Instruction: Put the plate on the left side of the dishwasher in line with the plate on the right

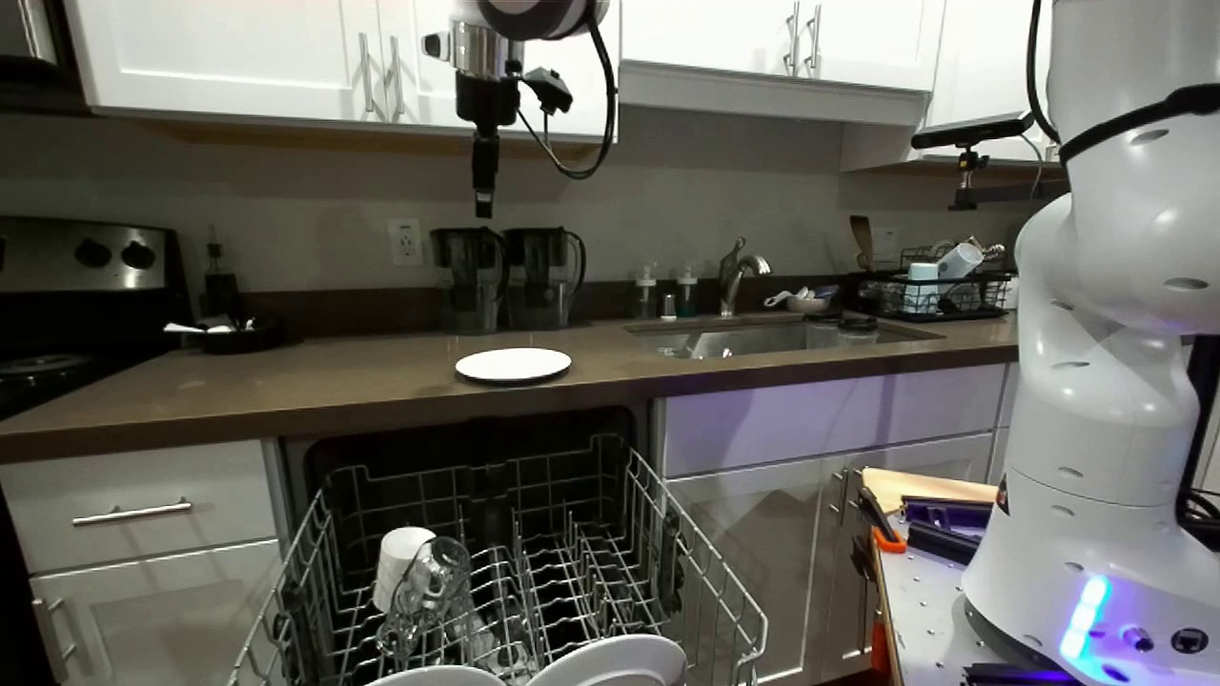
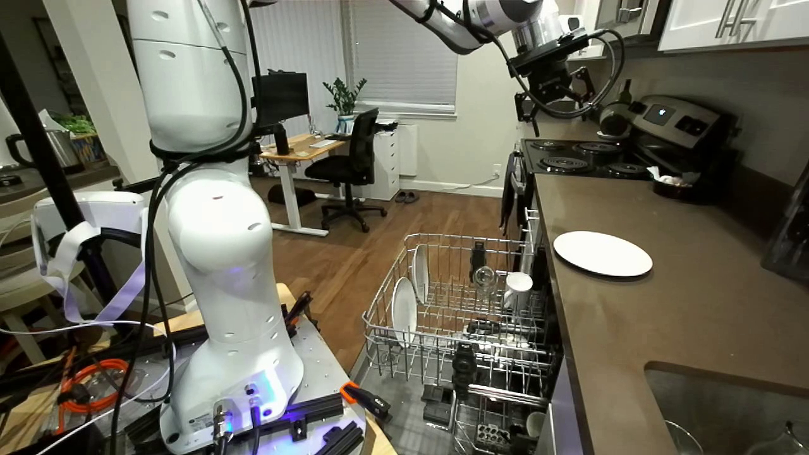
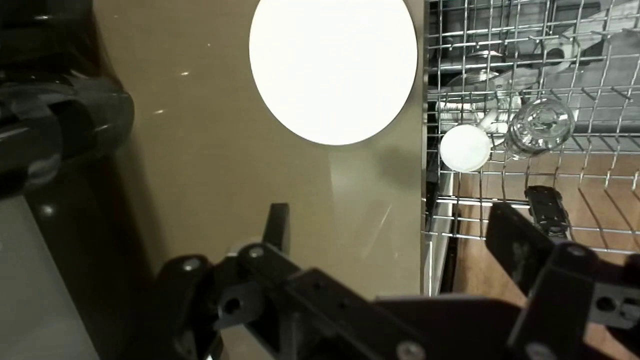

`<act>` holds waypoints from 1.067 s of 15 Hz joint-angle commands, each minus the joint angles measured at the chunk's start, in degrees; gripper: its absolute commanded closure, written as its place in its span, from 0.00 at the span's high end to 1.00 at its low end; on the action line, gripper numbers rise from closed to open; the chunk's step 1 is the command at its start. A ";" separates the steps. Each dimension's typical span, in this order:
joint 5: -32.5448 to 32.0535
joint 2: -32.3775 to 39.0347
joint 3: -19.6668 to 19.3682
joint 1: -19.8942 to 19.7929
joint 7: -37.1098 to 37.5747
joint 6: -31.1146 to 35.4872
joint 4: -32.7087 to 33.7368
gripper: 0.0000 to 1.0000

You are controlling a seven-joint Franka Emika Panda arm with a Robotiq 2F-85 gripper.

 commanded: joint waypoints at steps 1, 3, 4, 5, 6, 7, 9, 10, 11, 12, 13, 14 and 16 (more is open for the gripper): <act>-0.04 -0.02 0.48 -0.60 0.01 -0.22 0.05 1.00; 3.51 0.64 2.19 0.33 -1.91 2.39 -1.48 1.00; 4.65 1.05 3.00 0.84 -1.83 3.31 -1.91 1.00; 5.18 1.60 4.24 1.83 -0.08 4.59 -2.63 1.00; 6.25 1.92 5.33 2.44 -0.48 5.67 -3.20 1.00; 7.14 2.90 6.47 3.33 0.23 7.84 -3.85 1.00; 7.83 4.94 8.11 4.68 0.55 10.36 -4.68 1.00; 8.18 5.56 8.76 5.17 0.74 11.26 -5.34 1.00; 8.42 6.91 9.15 5.53 1.48 12.02 -6.05 1.00; 9.50 7.56 9.66 5.58 1.50 13.09 -6.91 1.00; 12.54 8.94 10.54 5.23 1.32 15.72 -8.04 1.00; 14.63 9.97 11.23 4.99 0.73 17.36 -8.79 1.00; 20.21 13.06 13.25 4.20 -0.86 22.25 -9.52 1.00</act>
